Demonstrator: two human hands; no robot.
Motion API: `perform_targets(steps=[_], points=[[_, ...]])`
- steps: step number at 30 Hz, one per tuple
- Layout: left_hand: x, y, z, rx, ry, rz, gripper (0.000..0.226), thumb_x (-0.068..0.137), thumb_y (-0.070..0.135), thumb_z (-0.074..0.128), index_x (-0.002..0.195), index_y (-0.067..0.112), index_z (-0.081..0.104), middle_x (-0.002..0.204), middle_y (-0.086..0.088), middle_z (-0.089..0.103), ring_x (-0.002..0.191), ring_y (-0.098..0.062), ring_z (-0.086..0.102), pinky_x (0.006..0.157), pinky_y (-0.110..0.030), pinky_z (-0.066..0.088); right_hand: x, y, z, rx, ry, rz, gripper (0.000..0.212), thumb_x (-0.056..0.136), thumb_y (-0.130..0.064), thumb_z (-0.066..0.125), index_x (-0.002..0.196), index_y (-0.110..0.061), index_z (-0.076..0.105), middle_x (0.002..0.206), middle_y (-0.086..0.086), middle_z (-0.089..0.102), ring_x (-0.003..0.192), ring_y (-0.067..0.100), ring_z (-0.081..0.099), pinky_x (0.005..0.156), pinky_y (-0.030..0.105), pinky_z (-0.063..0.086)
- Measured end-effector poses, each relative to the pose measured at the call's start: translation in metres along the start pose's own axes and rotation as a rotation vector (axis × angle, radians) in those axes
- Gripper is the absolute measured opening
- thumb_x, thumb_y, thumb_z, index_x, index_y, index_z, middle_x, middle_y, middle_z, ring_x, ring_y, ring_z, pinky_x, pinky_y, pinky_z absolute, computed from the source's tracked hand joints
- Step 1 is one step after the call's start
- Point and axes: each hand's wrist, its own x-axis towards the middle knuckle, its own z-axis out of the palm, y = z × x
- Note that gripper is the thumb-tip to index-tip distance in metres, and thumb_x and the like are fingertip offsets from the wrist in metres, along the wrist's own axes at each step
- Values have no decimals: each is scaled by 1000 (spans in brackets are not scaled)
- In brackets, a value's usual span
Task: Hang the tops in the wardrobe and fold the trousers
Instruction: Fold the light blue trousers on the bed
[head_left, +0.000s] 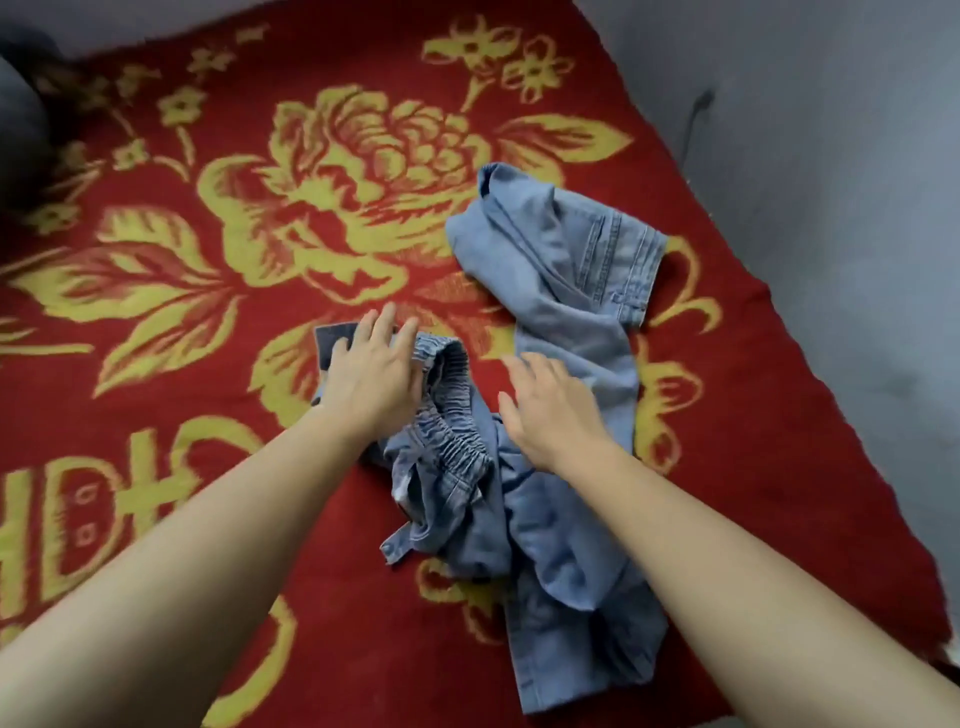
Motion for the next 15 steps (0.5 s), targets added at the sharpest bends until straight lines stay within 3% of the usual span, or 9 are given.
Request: perform_targets(steps=[3,5,6,8,12,15], points=[[15,-8,48,-43,-51,-33,61,98,55,30,150,23,26,152,-11,36,138,-34,33,103,-55,37,-7,-28,64,49,-29,-3,55,99,-54,36,142,-20,47,120,8,59,111,31,55,85,43,47],[13,-15,76,-117,-88,-115,65,94,64,34,140,19,35,131,-16,54,113,-38,55,83,-47,46,-15,-38,94,44,-3,59,62,98,-59,33,145,-21,47,118,8,60,107,32,55,86,44,44],[6,-19,89,-171,-80,-163,61,93,61,38,132,14,41,119,-18,59,99,-38,59,71,-42,44,-18,-42,105,28,30,82,64,98,-60,31,145,-21,47,117,8,60,105,33,55,86,44,43],[-13,-29,114,-286,-28,-255,41,95,45,43,114,9,47,100,-20,64,80,-36,55,63,-37,34,-22,-45,118,-29,73,104,68,97,-63,30,144,-18,48,116,10,60,103,33,55,84,43,41],[-45,-47,137,-427,-8,-336,22,92,33,49,93,12,41,87,-19,63,89,-42,59,65,-38,32,-18,-50,123,-76,-5,131,71,95,-67,33,148,-19,41,126,10,53,113,33,49,90,45,37],[-56,-58,140,-328,-7,-278,26,94,38,50,98,14,44,97,-22,66,91,-46,61,67,-41,38,-21,-55,122,-74,0,106,64,99,-60,34,152,-25,35,131,13,49,118,33,47,95,45,34]])
